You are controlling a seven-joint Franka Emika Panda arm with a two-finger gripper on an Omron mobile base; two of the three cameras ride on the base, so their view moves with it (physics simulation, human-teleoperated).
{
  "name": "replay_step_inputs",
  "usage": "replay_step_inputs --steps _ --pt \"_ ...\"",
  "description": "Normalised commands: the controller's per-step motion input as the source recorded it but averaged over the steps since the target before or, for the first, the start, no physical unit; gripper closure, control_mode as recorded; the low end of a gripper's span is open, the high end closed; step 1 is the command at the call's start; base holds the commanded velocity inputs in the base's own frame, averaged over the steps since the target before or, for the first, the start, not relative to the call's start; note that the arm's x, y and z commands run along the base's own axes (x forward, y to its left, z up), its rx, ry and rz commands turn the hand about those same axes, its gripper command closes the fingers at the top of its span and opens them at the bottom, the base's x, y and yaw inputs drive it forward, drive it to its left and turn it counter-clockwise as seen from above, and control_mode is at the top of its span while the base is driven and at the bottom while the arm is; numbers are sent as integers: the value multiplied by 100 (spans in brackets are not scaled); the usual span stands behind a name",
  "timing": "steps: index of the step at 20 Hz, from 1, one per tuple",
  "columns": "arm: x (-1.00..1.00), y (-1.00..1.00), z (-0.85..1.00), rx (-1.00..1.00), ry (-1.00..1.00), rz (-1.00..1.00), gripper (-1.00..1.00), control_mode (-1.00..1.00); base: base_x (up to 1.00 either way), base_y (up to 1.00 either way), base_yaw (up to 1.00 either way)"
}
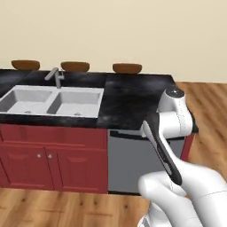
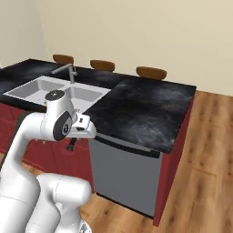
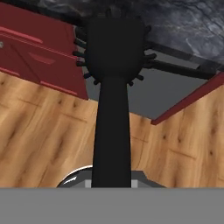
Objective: Locate and retrieve the dish brush and sponge from the cabinet. Place them next to the sink.
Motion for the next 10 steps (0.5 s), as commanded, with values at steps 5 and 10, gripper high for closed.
replay_step_inputs --steps 5,10 --pt "0 0 0 0 0 0 100 100 59 40 -33" --pt "0 0 0 0 0 0 100 100 55 47 -30"
